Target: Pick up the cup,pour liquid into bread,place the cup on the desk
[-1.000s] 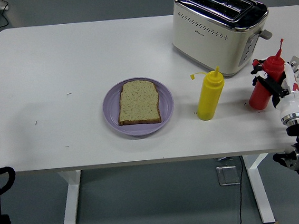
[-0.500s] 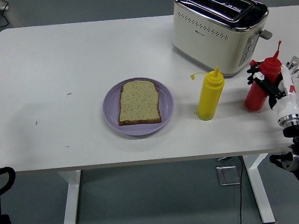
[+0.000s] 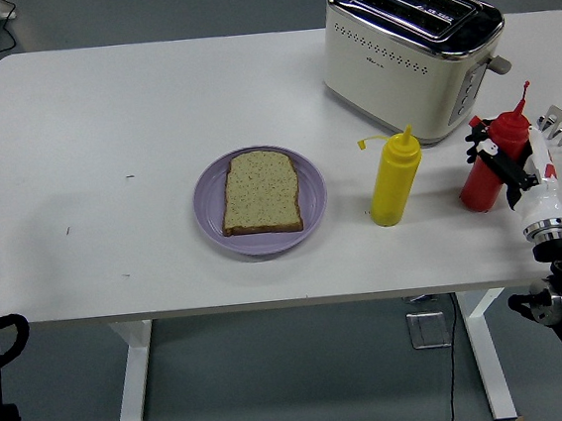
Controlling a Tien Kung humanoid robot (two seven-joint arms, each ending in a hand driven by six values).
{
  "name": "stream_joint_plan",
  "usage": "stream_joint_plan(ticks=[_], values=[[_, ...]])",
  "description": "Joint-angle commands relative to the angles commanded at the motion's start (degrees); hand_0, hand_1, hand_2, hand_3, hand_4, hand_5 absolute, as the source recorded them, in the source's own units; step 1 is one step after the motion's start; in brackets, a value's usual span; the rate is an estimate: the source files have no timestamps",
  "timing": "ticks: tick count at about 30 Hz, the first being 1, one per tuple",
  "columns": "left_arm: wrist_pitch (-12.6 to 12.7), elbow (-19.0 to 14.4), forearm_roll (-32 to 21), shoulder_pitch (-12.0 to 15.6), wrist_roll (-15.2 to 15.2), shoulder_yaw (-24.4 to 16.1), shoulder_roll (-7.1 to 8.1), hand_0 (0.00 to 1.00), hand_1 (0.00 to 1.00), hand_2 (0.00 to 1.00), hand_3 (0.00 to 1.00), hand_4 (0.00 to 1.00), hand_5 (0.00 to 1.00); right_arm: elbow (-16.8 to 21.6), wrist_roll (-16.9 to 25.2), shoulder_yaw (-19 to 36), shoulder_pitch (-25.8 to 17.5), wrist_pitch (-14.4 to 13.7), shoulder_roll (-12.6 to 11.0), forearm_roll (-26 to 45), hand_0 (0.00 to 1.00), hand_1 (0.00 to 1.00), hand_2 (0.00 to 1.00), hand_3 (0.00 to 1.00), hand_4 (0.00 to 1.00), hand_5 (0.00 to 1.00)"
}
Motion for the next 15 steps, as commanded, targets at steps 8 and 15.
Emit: stream_joint_plan(ticks=[8, 15], values=[[0.0, 0.0, 0.01, 0.09, 0.0, 0.12, 0.0, 0.785, 0.733, 0.729, 0.683, 0.561, 0.998, 0.25, 0.37, 0.04, -0.52, -0.03, 0.09, -0.45, 0.347, 0.369, 0.426, 0.438, 0.63, 0.302], [0.01, 0.0, 0.03, 0.12, -0.01, 0.08, 0.0, 0.784, 0.734, 0.729, 0.684, 0.562, 0.998, 1.1, 0.74, 0.45, -1.52, -0.38, 0.15, -1.61, 0.434, 0.468, 0.493, 0.505, 0.653, 0.282]])
